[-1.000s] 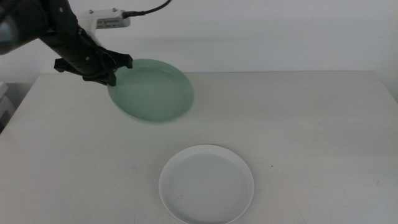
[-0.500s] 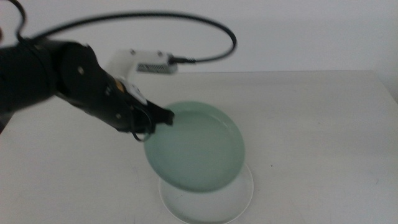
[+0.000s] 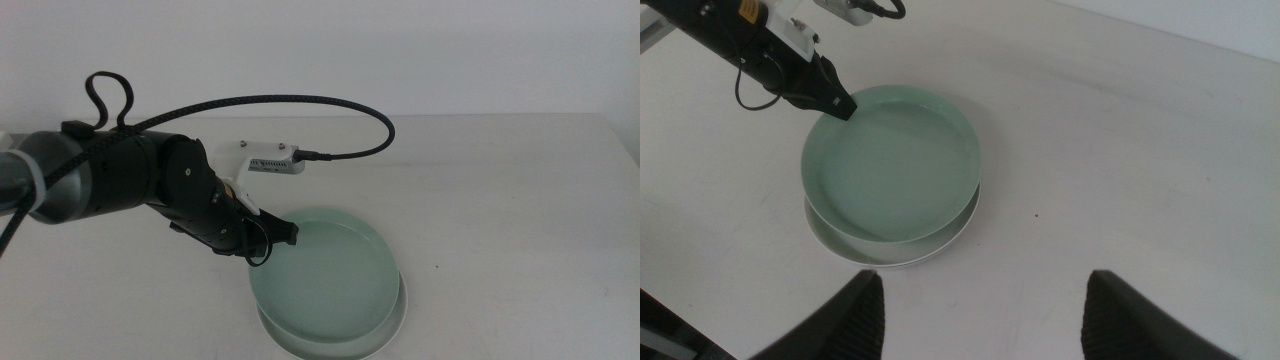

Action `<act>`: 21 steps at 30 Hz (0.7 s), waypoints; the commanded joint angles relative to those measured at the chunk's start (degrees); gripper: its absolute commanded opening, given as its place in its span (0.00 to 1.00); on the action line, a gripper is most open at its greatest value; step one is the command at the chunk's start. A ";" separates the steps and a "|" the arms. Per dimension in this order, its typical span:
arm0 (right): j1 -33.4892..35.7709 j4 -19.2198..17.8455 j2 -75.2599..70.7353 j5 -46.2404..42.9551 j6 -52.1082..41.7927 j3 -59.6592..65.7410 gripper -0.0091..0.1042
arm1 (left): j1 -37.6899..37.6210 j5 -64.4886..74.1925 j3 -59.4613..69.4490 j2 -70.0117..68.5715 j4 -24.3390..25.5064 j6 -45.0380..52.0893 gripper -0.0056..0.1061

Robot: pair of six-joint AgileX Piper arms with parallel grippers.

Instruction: Stack the three bowls on top of each other.

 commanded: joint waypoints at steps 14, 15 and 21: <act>-0.04 -0.21 0.17 -3.42 -0.50 -1.31 0.52 | -0.18 -0.81 -1.65 -11.98 0.03 1.98 0.76; -0.04 -0.21 0.17 -3.42 -0.50 -1.31 0.52 | -0.18 -0.34 -2.12 -13.77 1.16 2.10 0.76; -0.04 -0.21 0.17 -3.42 -0.50 -1.31 0.52 | -0.18 7.14 -7.01 -23.87 13.10 -0.82 0.76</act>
